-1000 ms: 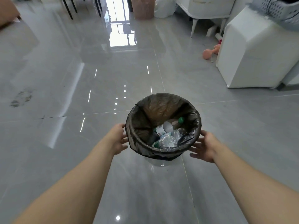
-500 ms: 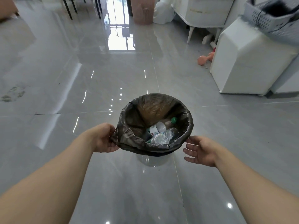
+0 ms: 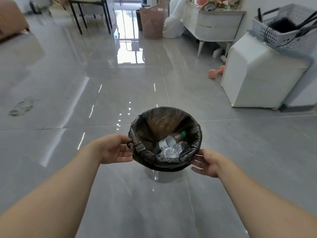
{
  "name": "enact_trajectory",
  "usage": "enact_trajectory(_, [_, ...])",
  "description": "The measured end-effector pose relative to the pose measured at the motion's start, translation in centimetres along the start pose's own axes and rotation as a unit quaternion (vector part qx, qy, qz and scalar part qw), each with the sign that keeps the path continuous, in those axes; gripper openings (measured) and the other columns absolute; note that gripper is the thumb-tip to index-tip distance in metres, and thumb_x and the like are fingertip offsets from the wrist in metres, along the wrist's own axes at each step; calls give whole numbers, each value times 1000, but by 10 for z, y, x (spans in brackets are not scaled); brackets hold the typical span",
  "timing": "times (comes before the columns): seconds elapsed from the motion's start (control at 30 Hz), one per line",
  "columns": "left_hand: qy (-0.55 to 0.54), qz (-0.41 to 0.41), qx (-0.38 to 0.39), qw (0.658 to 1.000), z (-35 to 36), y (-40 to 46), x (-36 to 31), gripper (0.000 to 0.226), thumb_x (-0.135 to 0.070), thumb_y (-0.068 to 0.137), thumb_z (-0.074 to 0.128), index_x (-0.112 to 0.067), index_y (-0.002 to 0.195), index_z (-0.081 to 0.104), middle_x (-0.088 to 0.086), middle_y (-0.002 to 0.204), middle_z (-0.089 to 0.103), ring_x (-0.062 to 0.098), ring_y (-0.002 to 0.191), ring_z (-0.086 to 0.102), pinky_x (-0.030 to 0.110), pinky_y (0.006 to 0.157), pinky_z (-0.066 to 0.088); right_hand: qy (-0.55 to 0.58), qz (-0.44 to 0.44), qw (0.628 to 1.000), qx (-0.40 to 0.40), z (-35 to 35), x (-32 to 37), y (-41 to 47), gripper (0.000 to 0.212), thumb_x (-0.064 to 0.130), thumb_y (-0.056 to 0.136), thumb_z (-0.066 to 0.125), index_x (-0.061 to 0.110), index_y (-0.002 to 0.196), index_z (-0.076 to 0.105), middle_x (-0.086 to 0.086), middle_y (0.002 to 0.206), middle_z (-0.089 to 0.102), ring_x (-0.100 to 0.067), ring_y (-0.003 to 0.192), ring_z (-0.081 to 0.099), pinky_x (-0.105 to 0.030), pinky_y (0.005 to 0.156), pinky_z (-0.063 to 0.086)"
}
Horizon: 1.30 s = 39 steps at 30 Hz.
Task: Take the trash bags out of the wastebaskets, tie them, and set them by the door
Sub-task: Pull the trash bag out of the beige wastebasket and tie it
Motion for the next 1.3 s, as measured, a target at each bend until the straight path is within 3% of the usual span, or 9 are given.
enact_trajectory(0.1, [2,8,-9,1000,0,2,-1,22,-19,95,47,-11,80,61,6,70,65,19,63,67,33,63,59,0,4,1000,-14,0,0,-2,18,15,94,47,17,99,64,-3,90,64,-19,85,61,-44,85,48])
enact_trajectory(0.23, [-26,6,1,1000,3,1,-4,23,-16,93,46,-8,79,62,9,73,66,21,64,68,33,59,60,29,24,999,-13,6,-1,-8,17,19,93,54,15,110,55,-13,119,47,-31,107,49,-57,90,43])
enact_trajectory(0.4, [-35,7,-2,999,5,-3,-5,24,-15,92,46,-6,76,62,11,71,67,22,61,69,33,57,61,13,28,999,-8,5,-3,-5,24,11,96,45,16,81,63,-5,77,70,-21,82,66,-44,89,47])
enact_trajectory(0.5, [-38,11,-6,999,3,-3,-6,20,-16,91,48,-8,78,61,11,75,67,22,62,69,32,57,60,13,15,1000,-24,-1,1,-5,21,9,94,48,15,79,61,-3,75,67,-17,74,64,-36,76,50])
enact_trajectory(0.67, [-47,25,-5,999,4,-6,-13,35,-14,88,49,-8,58,66,11,73,68,22,58,69,29,52,59,20,-16,999,-28,-14,20,-12,25,6,93,41,12,73,55,1,49,56,-15,50,62,-38,75,51])
enact_trajectory(0.77, [-50,32,6,998,4,-9,-17,44,-15,88,49,-8,48,68,11,71,68,20,56,69,28,50,58,-11,-20,999,-23,-19,32,-19,18,9,89,42,11,78,55,-3,61,58,-20,61,62,-41,73,51])
enact_trajectory(0.9, [-66,38,3,997,5,-13,-24,24,-14,88,49,-7,69,62,12,66,68,21,54,69,28,48,58,-59,-13,998,-30,-23,47,-30,21,17,83,41,7,85,58,-9,82,65,-25,82,62,-40,74,48])
enact_trajectory(1.1, [-27,47,13,998,12,-14,-28,17,-14,91,49,-6,79,58,13,72,71,24,62,72,30,50,59,-97,-7,995,25,-20,63,-40,21,14,88,38,7,78,54,-8,58,65,-20,42,62,-44,75,52])
enact_trajectory(1.3, [-49,57,24,997,15,-21,-32,23,-15,90,47,-8,73,62,11,70,70,22,58,70,28,50,58,-60,-26,997,41,-14,70,-40,24,17,95,41,13,76,55,-1,55,64,-15,52,58,-33,61,52])
Point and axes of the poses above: each hand's wrist, its own y-axis towards the middle knuckle, its own z-axis out of the palm, x = y × z, the point moved 1 cm from there along y, towards the middle knuckle
